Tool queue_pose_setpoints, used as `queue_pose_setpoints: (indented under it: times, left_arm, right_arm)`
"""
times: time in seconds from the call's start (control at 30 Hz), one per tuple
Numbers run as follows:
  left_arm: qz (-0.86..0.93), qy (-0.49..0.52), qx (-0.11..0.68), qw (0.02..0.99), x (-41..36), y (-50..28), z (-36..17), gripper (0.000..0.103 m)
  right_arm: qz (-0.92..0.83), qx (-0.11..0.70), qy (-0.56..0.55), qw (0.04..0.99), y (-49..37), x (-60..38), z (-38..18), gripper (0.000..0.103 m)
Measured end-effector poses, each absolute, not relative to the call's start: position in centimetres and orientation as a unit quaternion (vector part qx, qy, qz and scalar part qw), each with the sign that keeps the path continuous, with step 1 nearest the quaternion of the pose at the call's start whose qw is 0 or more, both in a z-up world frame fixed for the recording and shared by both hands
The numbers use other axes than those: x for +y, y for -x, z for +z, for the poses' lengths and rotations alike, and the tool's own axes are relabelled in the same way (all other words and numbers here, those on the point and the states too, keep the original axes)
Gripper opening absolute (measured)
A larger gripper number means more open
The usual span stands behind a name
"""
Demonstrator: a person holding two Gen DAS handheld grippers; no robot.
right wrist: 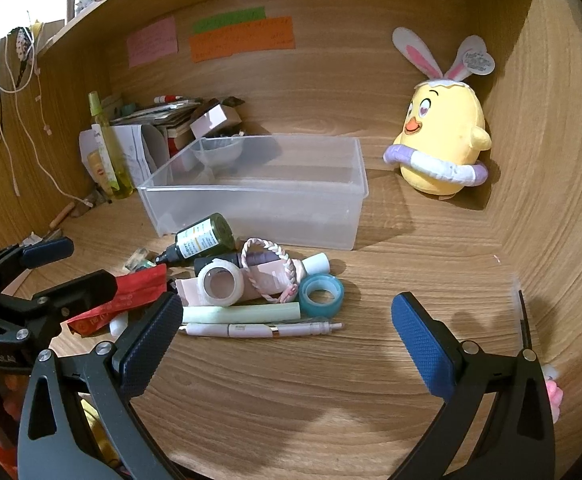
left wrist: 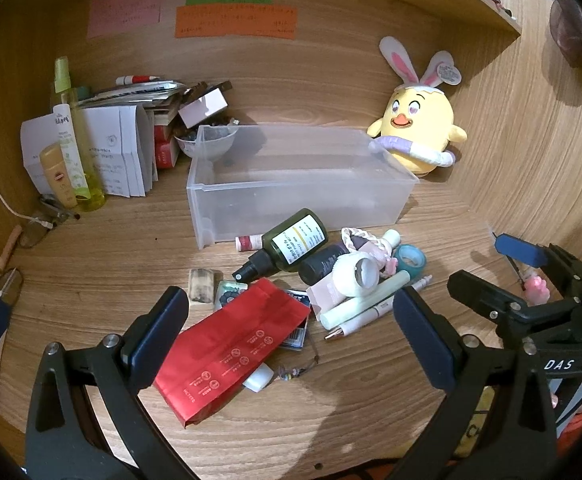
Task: Organize objects
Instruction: 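Move the left tool toward the small glass jar in the pile, then grasp the glass jar with the left tool while the right tool grasps the teal tape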
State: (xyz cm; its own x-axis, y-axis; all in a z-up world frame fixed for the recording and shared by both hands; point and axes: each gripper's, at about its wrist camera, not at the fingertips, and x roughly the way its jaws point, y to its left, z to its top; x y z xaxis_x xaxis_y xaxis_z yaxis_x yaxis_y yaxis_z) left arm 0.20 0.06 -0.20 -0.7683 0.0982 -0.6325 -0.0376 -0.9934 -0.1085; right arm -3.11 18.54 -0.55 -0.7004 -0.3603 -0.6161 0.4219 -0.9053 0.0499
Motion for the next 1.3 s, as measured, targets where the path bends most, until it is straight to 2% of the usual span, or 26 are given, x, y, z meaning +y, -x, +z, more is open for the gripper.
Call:
queue_pose_setpoints:
  times: [0.2, 0.57, 0.6, 0.63, 0.7, 0.83, 1.07, 1.3]
  left_arm:
    - [0.940, 0.336, -0.045, 0.047, -0.1, 0.3, -0.4, 0.103]
    - [0.931, 0.357, -0.069, 0.012, -4.0, 3.3, -1.5, 0.103]
    - [0.931, 0.359, -0.071, 0.007, -4.5, 3.5, -1.6, 0.099]
    - [0.929, 0.363, -0.073, 0.002, -5.0, 3.8, -1.7, 0.088]
    - [0.921, 0.383, -0.073, -0.005, -5.8, 4.7, -2.1, 0.076]
    - [0.911, 0.406, -0.074, -0.021, -7.3, 5.8, -3.2, 0.071]
    - [0.886, 0.459, -0.062, -0.026, -8.3, 7.8, -5.1, 0.059]
    - [0.872, 0.486, -0.053, -0.020, -8.1, 8.9, -6.1, 0.058]
  right_arm:
    - [-0.917, 0.052, -0.330, 0.216, 4.0, 18.1, -1.0, 0.103]
    - [-0.913, 0.072, -0.344, 0.208, 7.1, 17.9, -2.2, 0.103]
    - [-0.913, 0.075, -0.346, 0.206, 7.2, 17.9, -2.4, 0.103]
    - [-0.911, 0.077, -0.349, 0.203, 7.6, 17.9, -2.6, 0.103]
    - [-0.909, 0.078, -0.357, 0.202, 8.1, 18.2, -3.1, 0.103]
    - [-0.904, 0.067, -0.378, 0.189, 9.6, 19.5, -3.8, 0.097]
    - [-0.883, 0.048, -0.428, 0.187, 12.1, 20.8, -5.6, 0.075]
    - [-0.874, 0.062, -0.435, 0.209, 12.3, 19.6, -6.0, 0.071]
